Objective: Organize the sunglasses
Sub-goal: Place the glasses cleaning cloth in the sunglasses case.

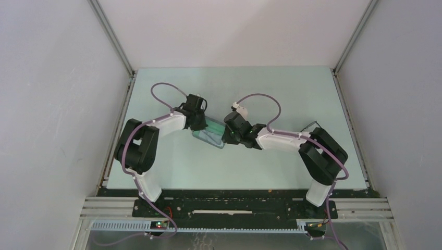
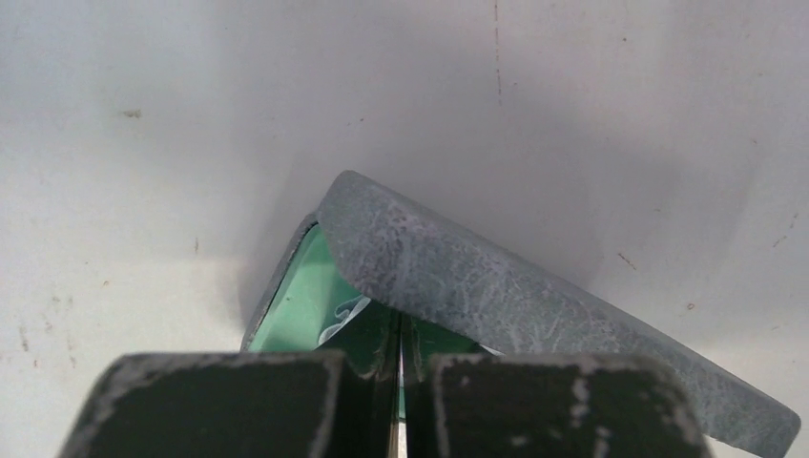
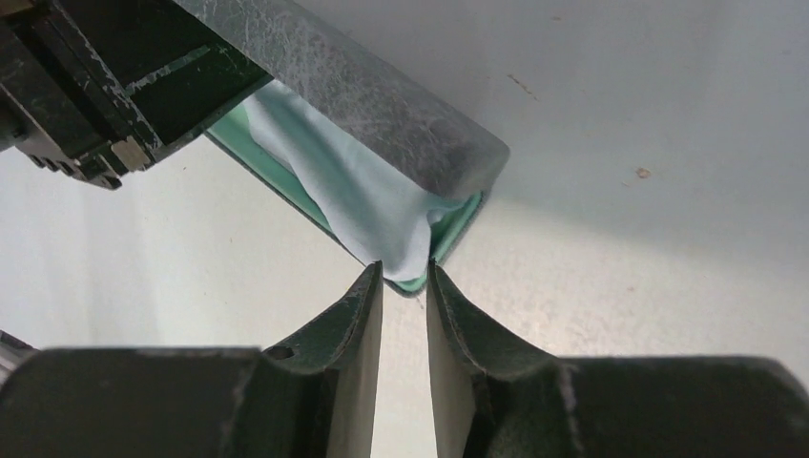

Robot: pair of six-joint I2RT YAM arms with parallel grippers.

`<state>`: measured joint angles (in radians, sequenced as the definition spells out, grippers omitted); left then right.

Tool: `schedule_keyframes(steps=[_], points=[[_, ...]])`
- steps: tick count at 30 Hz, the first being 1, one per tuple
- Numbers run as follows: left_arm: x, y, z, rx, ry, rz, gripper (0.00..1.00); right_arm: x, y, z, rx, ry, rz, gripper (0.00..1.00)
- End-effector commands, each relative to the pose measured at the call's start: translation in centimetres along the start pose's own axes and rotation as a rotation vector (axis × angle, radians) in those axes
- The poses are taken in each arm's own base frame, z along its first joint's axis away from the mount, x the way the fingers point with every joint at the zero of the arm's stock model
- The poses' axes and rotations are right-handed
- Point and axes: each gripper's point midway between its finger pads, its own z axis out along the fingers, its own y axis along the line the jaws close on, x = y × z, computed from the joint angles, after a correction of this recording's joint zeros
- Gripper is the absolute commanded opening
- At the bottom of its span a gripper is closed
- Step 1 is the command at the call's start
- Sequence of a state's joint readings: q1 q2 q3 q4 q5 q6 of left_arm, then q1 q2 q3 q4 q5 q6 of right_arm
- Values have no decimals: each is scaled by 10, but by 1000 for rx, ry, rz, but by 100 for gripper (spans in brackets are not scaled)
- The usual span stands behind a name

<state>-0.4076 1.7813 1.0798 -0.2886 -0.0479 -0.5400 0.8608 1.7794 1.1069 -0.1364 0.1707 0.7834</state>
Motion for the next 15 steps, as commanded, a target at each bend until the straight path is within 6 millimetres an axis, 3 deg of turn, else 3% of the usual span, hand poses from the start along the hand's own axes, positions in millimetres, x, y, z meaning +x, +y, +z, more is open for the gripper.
schedule_keyframes(steps=[1,15], points=[[-17,-14,-11,58,-69,27,0,-15,0,-20,-4,-86,-16,31],[-23,13,-11,-102,-94,20,0,-8,-16,-29,25,-87,-31,32]])
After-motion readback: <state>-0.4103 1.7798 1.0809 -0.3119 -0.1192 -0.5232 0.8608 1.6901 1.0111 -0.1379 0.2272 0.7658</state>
